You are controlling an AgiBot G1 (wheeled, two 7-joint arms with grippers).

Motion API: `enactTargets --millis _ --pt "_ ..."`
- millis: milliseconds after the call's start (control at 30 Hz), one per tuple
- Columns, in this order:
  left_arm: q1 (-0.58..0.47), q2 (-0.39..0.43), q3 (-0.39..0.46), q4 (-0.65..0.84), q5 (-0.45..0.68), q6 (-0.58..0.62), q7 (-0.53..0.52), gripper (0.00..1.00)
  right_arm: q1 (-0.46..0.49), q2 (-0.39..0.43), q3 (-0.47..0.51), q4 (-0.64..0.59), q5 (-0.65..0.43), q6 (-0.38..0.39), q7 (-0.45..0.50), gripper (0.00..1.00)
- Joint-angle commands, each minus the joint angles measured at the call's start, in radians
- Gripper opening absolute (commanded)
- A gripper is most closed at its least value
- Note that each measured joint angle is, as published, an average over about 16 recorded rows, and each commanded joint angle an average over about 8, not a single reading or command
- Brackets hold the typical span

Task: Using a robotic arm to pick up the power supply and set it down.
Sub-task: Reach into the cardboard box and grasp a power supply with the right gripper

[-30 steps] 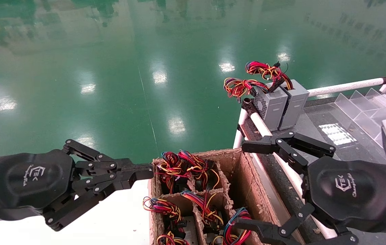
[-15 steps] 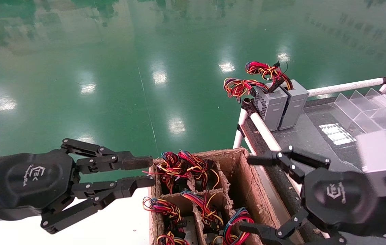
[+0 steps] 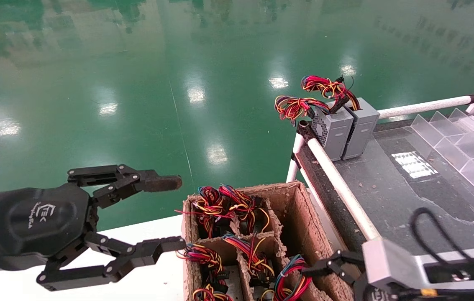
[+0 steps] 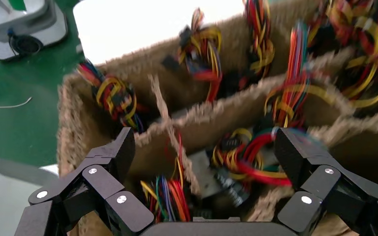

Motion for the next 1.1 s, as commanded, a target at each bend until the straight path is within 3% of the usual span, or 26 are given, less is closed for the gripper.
enactTargets --millis 33,200,233,300,467,533,1100 --pt "0.000 0.000 0.000 0.000 0.000 0.000 0.000 1.00 0.012 -0.012 -0.023 -0.001 -0.032 -0.006 0.019 1.00" --pt "0.000 0.000 0.000 0.000 0.000 0.000 0.000 1.00 0.040 -0.035 -0.079 0.005 -0.080 -0.017 0.041 1.00" --pt "0.000 0.000 0.000 0.000 0.000 0.000 0.000 1.00 0.045 -0.038 -0.089 0.006 -0.087 -0.018 0.041 0.96" --pt "0.000 0.000 0.000 0.000 0.000 0.000 0.000 1.00 0.051 -0.042 -0.110 0.008 -0.099 -0.018 0.039 0.78" --pt "0.000 0.000 0.000 0.000 0.000 0.000 0.000 1.00 0.067 -0.050 -0.158 0.010 -0.125 -0.016 0.035 0.15" --pt "0.000 0.000 0.000 0.000 0.000 0.000 0.000 1.00 0.076 -0.053 -0.176 0.011 -0.133 -0.017 0.037 0.02" --pt "0.000 0.000 0.000 0.000 0.000 0.000 0.000 1.00 0.152 -0.053 -0.304 0.018 -0.165 -0.012 0.041 0.00"
